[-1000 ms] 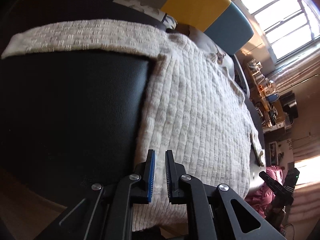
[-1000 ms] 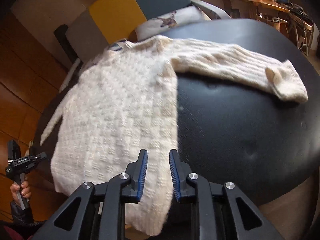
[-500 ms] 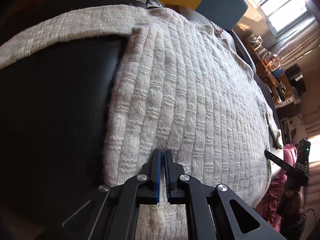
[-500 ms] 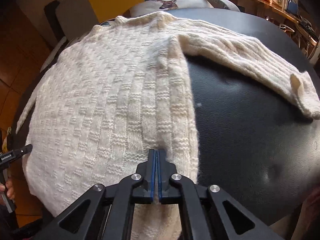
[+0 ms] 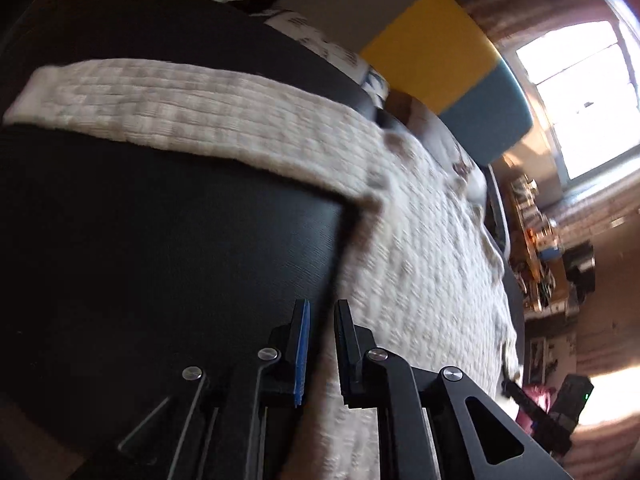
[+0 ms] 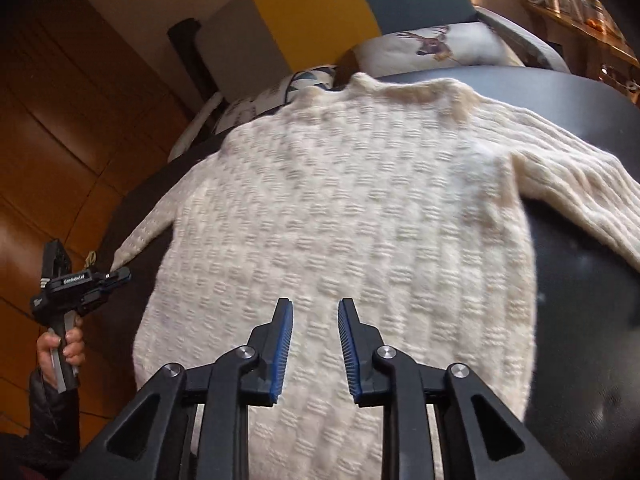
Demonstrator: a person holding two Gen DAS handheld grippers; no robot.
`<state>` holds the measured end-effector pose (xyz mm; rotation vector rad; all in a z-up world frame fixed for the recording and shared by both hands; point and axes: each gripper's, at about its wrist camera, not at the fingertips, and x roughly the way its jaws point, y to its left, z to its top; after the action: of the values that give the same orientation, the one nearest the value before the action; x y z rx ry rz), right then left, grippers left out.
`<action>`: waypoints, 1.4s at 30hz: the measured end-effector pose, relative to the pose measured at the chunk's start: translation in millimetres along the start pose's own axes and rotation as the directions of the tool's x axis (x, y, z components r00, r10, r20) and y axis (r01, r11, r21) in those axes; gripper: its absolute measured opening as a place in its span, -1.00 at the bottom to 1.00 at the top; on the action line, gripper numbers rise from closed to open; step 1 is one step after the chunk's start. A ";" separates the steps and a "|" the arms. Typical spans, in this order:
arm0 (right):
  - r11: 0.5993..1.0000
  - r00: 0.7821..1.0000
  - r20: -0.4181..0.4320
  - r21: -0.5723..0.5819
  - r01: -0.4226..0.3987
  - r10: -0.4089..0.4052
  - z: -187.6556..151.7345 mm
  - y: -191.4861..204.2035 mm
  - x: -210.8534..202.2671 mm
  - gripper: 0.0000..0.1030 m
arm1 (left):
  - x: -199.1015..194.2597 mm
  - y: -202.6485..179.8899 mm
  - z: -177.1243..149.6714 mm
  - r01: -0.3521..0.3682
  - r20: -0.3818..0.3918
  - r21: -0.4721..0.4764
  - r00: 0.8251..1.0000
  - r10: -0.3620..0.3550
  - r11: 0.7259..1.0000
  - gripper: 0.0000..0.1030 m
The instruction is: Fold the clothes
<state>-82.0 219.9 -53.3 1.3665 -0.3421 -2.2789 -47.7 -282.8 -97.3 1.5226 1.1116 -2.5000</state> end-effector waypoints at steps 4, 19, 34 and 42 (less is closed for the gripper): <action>0.998 0.998 -0.048 -0.047 -0.038 0.036 14.7 32.3 37.9 -0.55 | -26.7 80.0 49.0 -0.098 0.085 -0.220 0.989 0.119 0.971 -0.74; 0.985 0.987 -0.156 -0.159 -0.059 0.034 49.0 103.3 118.6 -0.55 | -60.1 214.8 148.9 -0.259 0.122 -0.380 0.938 0.326 0.888 -0.16; 0.926 0.995 -0.059 -0.375 0.047 -0.075 161.3 166.6 184.6 -0.55 | -74.0 163.8 165.1 -0.178 0.368 -0.200 0.898 0.242 0.964 -0.79; 0.912 0.958 -0.146 -0.370 0.178 -0.246 206.8 144.2 266.2 -0.58 | -58.5 172.3 183.4 -0.363 0.342 -0.190 0.846 0.409 0.912 -0.79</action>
<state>-333.9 -43.1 -96.0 1.4672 0.2850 -2.2119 -97.7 -536.3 -98.0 1.0416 0.7814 -2.2629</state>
